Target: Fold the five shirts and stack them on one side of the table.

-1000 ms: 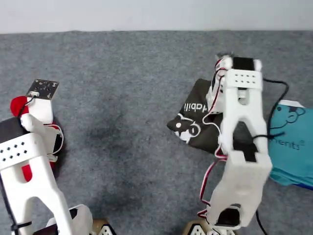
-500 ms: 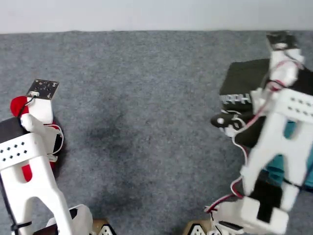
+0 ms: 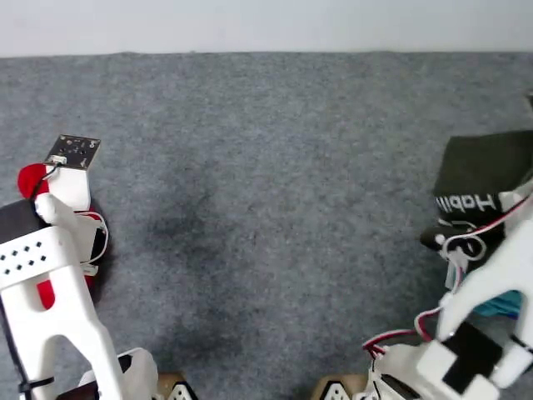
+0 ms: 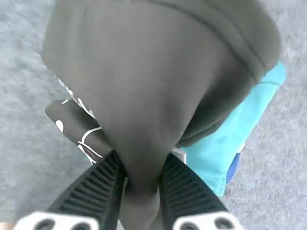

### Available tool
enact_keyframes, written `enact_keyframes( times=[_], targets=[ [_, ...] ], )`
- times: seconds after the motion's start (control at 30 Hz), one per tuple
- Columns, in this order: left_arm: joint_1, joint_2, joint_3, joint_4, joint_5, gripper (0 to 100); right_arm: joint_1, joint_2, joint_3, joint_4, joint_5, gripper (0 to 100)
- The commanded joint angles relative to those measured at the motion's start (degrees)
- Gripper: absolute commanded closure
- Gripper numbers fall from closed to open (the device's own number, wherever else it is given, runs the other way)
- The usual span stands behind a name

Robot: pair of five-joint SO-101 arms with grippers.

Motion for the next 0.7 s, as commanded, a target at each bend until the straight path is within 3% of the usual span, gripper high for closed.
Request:
enact_keyframes(
  times=[0.0,0.23,0.37,0.47,0.67],
  targets=[
    [0.26,-2.11,-0.57,1.05,-0.53,99,4.00,2.86,-0.53,-3.56,2.20,99.1],
    [0.26,-2.11,-0.57,1.05,-0.53,99,6.46,11.82,-0.53,-10.07,6.07,98.4],
    [0.26,-2.11,-0.57,1.05,-0.53,99,6.55,13.23,-1.93,-11.21,6.42,84.6],
    [0.26,-2.11,-0.57,0.97,-0.53,99,7.16,10.95,-4.84,-10.95,0.97,73.1],
    [0.26,-2.11,-0.57,0.97,-0.53,99,7.08,3.74,-6.59,-8.92,-1.05,71.9]
  ],
)
